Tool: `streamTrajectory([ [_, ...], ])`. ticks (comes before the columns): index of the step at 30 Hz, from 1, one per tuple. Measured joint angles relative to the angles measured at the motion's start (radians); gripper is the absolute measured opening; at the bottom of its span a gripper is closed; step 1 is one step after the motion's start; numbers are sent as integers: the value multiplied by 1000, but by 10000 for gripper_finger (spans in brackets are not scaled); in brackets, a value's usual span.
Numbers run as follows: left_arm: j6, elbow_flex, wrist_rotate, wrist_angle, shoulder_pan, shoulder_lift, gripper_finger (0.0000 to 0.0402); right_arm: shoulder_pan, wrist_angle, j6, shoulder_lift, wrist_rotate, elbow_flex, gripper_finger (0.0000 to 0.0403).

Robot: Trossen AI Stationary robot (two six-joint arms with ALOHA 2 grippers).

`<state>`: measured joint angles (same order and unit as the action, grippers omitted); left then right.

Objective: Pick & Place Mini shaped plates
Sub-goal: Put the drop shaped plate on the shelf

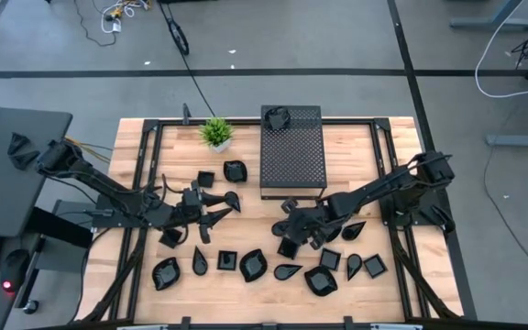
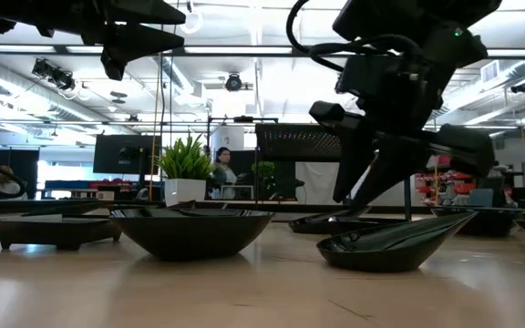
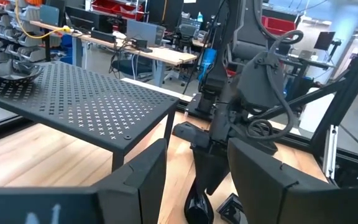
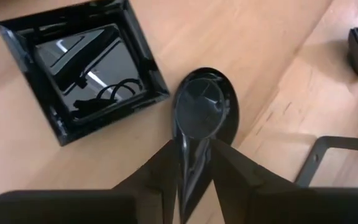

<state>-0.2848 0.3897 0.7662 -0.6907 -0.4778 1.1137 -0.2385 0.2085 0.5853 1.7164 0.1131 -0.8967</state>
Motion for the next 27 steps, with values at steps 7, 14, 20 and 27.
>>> streamTrajectory([
  [7, 0, 0, 0, 0, 0, 0, 177, 4, 1, 0, 0, -1, 0, 85],
  [14, -1, 0, 0, 0, 0, 0, 177, 0, 123, -178, -72, -32, -29, 92],
  [20, -1, 0, 0, 0, 0, 0, 177, 47, 230, -511, -133, -191, -20, 121],
  [27, -1, 0, 0, 3, 0, 0, 177, 70, 235, -809, -89, -200, -9, 147],
])
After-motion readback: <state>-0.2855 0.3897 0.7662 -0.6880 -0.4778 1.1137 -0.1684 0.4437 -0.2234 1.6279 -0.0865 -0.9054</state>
